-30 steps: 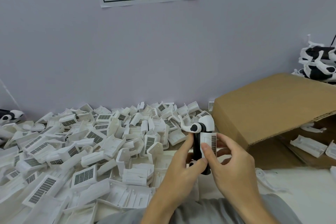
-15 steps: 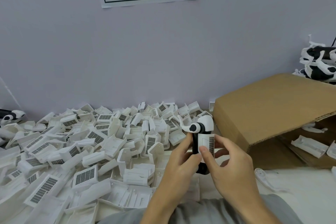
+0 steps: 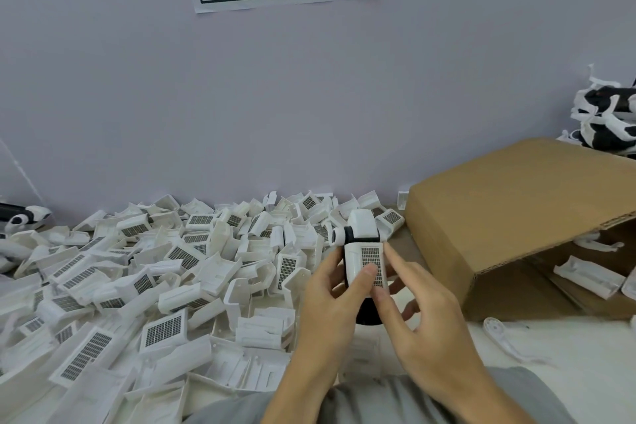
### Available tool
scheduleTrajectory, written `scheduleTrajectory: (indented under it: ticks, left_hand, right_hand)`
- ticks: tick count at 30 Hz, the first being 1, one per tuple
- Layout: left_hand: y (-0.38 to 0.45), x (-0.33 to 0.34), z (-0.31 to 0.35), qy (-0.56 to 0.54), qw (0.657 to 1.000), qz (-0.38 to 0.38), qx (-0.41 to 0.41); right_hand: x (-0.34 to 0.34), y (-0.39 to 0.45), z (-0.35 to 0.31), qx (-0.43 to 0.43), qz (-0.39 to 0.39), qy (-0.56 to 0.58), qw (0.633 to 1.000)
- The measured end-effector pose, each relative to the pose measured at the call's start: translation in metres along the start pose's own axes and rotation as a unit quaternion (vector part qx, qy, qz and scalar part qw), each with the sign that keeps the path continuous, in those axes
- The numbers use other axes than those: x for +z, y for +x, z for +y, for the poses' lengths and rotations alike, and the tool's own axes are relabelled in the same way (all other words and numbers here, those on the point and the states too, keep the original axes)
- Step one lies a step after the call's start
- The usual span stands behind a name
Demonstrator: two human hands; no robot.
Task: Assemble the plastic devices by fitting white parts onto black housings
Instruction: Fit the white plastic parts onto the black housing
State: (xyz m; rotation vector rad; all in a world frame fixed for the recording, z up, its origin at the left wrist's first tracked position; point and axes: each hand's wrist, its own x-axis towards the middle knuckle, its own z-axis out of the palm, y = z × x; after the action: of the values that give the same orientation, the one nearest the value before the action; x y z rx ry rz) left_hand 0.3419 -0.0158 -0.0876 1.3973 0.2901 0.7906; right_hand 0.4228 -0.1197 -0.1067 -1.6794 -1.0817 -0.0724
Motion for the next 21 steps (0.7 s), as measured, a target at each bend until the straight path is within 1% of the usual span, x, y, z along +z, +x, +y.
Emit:
scheduleTrajectory:
  ticks: [4, 7, 12, 14, 18, 21]
  left_hand:
    - [0.002, -0.002, -0.004, -0.008, 1.000, 0.022, -0.017]
    - [0.003, -0.003, -0.006, -0.042, 0.997, 0.049, -0.038]
    - [0.003, -0.003, -0.004, -0.077, 0.994, 0.054, -0.063]
    - [0.003, -0.004, -0.002, -0.100, 0.991, 0.059, -0.060]
    - [0.005, -0.007, 0.004, -0.141, 0.987, 0.060, -0.051]
    - [0.004, -0.010, 0.007, -0.145, 0.987, 0.053, -0.044]
  right_hand:
    - [0.000, -0.001, -0.002, 0.009, -0.005, 0.014, 1.000]
    - [0.001, -0.001, -0.003, 0.026, 0.001, 0.035, 0.999]
    - [-0.001, 0.003, -0.008, 0.046, -0.006, 0.037, 0.998]
    - [0.002, 0.008, -0.013, 0.069, -0.033, 0.096, 0.992]
    - [0.010, 0.028, -0.037, 0.151, -0.084, 0.234, 0.957]
    - [0.023, 0.035, -0.044, 0.187, -0.062, 0.300, 0.933]
